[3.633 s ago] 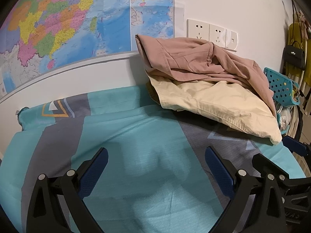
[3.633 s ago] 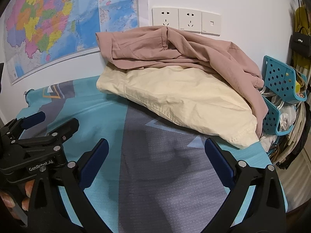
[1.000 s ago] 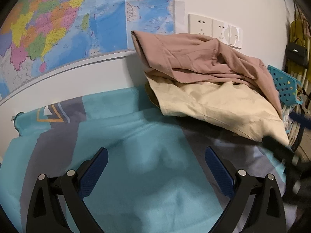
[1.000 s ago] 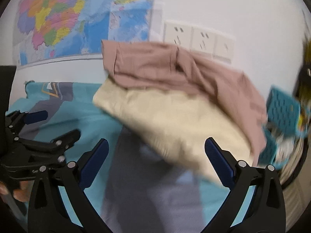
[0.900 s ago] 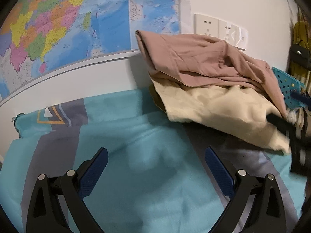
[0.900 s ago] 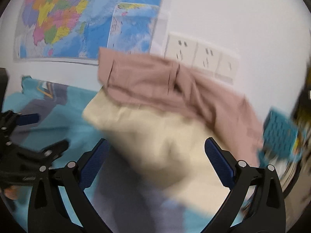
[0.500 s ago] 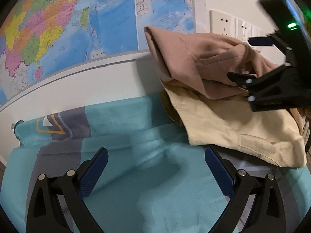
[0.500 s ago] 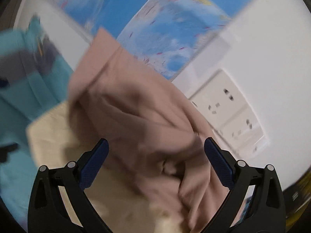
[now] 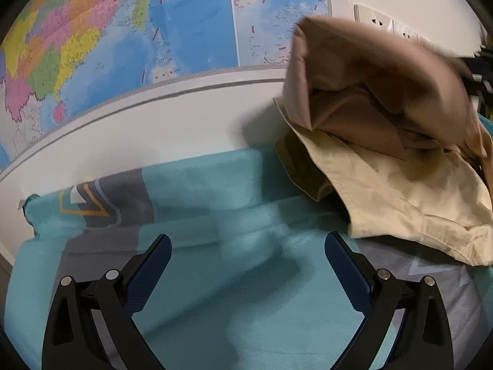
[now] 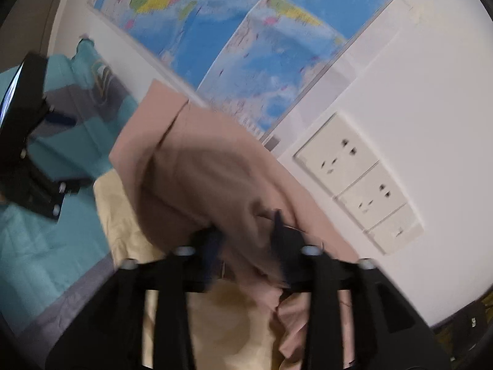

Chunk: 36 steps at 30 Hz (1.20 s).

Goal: Fold large clothes
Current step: 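Grasp the pink jacket on the pile with the right gripper and lift, then grasp the pink jacket with the left gripper while the right gripper holds it up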

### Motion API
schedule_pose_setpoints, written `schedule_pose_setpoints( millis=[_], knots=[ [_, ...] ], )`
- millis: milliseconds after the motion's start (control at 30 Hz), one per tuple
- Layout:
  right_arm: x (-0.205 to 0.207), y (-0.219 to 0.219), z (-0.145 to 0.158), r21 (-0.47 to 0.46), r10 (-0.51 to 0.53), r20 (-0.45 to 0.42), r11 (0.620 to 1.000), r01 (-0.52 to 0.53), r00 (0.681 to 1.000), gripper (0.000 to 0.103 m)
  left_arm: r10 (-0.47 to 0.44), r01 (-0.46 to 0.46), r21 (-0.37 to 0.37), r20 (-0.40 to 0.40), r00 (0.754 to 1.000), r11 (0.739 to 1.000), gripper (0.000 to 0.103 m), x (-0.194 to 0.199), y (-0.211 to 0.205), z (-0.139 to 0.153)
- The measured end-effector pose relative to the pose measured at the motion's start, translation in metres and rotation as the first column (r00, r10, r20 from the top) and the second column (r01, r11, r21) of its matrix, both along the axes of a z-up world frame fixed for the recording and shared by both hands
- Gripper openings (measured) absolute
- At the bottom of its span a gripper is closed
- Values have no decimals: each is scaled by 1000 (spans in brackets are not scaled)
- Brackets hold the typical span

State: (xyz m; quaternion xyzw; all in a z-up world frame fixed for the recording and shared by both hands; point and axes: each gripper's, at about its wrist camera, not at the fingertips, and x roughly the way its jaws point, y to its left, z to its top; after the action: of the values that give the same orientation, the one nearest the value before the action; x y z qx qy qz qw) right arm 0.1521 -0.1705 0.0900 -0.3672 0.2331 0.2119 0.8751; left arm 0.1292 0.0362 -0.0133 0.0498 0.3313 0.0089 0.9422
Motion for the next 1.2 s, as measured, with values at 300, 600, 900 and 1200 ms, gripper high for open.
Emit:
schedule_pose_setpoints(
  millis=[300,600,900,1200],
  knots=[
    [15,15,-42,-100,-45,21,994,47,999,7,25,-25,20,18,1000,999,96,8,16,1],
    [-35,-74,122,394,-182,210,915,87,961,6,-135,140,-9,209,969,990,96,19,14,36],
    [-61,-113,176,538,-198,226,842,47,954,6,-585,658,-87,382,715,748,96,5,-38,59],
    [-71,-132,180,581,-211,217,812,48,953,6,-693,716,58,318,647,696,76,27,-110,51]
  ],
)
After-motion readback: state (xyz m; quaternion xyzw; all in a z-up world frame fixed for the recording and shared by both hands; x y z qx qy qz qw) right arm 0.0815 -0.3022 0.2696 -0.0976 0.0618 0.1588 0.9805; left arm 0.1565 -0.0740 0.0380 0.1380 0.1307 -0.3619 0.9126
